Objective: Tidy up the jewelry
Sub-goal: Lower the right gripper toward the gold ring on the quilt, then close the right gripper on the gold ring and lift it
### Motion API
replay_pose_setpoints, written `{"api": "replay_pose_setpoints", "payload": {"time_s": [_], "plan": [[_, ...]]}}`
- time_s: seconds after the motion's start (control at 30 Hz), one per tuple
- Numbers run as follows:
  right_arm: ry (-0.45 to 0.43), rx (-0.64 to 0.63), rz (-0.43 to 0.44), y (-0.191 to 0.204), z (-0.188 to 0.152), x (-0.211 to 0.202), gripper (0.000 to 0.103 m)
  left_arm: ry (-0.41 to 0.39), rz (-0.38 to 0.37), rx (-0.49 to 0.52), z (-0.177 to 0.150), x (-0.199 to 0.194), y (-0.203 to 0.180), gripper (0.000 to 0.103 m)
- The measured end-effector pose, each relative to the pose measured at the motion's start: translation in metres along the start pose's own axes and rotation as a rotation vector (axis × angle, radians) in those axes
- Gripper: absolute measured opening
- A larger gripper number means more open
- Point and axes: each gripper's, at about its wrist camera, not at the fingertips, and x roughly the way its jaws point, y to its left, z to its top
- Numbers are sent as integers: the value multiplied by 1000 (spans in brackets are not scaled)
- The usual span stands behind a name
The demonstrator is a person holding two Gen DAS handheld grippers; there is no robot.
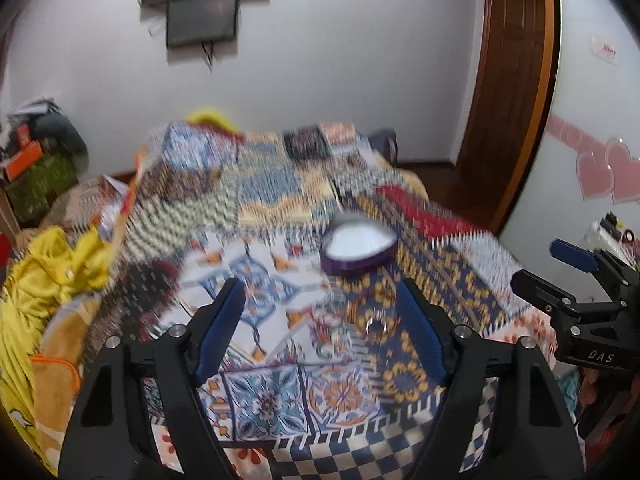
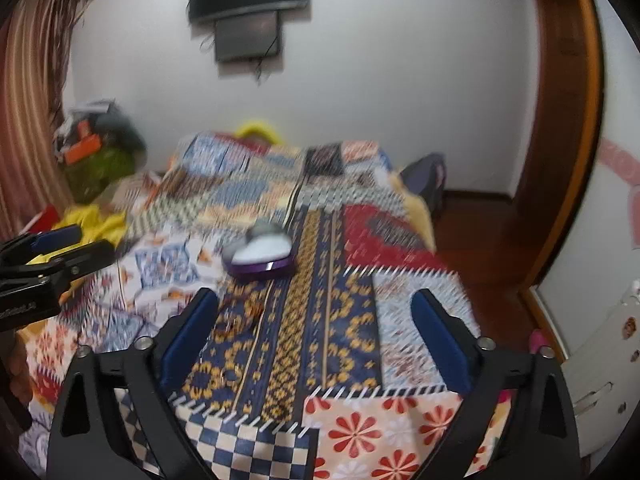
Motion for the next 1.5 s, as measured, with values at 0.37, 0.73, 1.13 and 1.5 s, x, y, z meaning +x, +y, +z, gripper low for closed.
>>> {"api": "replay_pose_setpoints", "payload": {"time_s": [0.37,0.73,1.13,1.5], "plan": [[198,-62,152,19,-31,53,63,206,-55,16,-30,49,4,57],[274,-146,220,38,-50,73,32,270,-137,-1,-37,62,4,39],[276,-116,234,31,-45,82,7,336,-224,-4,-34,93,-8,30],[263,-97,225,21,-40,87,7,360,-252,9,-33,114,-17,23]]}}
